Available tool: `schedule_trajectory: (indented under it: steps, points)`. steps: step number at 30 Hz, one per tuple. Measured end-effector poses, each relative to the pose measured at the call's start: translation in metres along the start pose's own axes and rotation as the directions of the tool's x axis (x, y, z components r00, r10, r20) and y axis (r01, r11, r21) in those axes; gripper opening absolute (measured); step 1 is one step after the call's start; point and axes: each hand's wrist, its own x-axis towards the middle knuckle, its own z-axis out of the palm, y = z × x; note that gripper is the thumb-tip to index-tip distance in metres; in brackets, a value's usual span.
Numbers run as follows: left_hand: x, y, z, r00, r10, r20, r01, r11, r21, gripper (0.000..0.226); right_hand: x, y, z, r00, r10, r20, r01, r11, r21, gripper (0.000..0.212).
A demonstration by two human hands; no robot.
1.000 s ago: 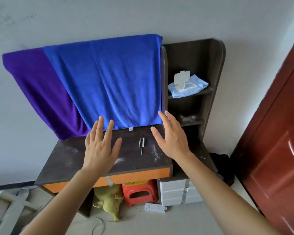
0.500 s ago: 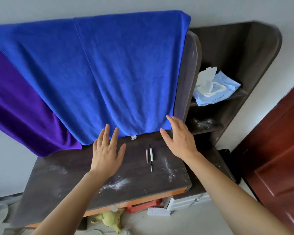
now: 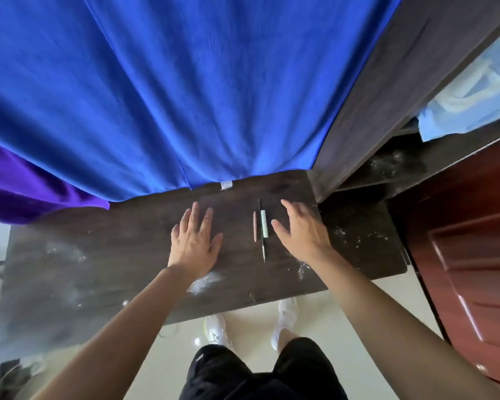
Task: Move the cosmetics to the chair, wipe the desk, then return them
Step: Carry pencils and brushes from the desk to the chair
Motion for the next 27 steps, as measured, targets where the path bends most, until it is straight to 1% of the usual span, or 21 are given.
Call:
schedule_trajectory:
  steps: [2,5,7,9,11,13,17,20,22,25,27]
  points:
    - [-0.001,0.002,0.021,0.997,-0.063,0.045,0.065,0.997,-0.035,0.066,0.012,0.003,0.021,0.996,-0.006,0.086,0.007,1.0,-0.011,0.061]
    - [-0.003,0.005,0.046,0.987,-0.109,0.122,0.117,0.991,-0.058,0.065,0.023,0.003,0.048,0.984,-0.014,0.175,0.017,1.0,-0.014,0.064]
    - [-0.005,0.008,0.059,0.977,-0.131,0.166,0.14,0.989,-0.044,0.064,0.026,0.001,0.059,0.981,-0.01,0.195,0.013,1.0,-0.015,0.062]
    - [-0.005,0.011,0.067,0.969,-0.162,0.187,0.165,0.986,0.0,0.063,0.027,0.003,0.063,0.984,-0.004,0.177,0.002,1.0,0.01,0.053]
    - [-0.003,0.017,0.072,0.97,-0.191,0.147,0.193,0.981,0.006,0.062,0.028,0.008,0.062,0.99,-0.015,0.142,0.009,0.999,0.044,0.036]
    - [0.004,0.025,0.073,0.974,-0.204,0.1,0.205,0.979,-0.001,0.061,0.031,0.019,0.057,0.993,0.015,0.116,-0.022,0.998,0.059,0.024]
    - [0.027,0.047,0.073,0.985,-0.166,0.051,0.168,0.985,-0.042,0.06,0.033,0.043,0.045,0.978,0.153,0.14,-0.164,0.984,0.07,0.022]
    - [0.045,0.068,0.076,0.992,-0.126,0.027,0.128,0.988,-0.085,0.056,0.028,0.058,0.04,0.961,0.226,0.161,-0.246,0.962,0.12,0.021]
    - [0.052,0.078,0.08,0.992,-0.123,0.007,0.123,0.985,-0.12,0.045,0.024,0.064,0.04,0.952,0.254,0.17,-0.277,0.952,0.132,0.02]
    - [0.054,0.086,0.086,0.986,-0.15,-0.065,0.135,0.971,-0.198,0.02,0.021,0.068,0.042,0.946,0.259,0.198,-0.283,0.953,0.11,0.02]
    - [0.05,0.087,0.09,0.984,-0.151,-0.098,0.127,0.967,-0.219,0.012,0.022,0.069,0.044,0.947,0.241,0.213,-0.266,0.959,0.095,0.02]
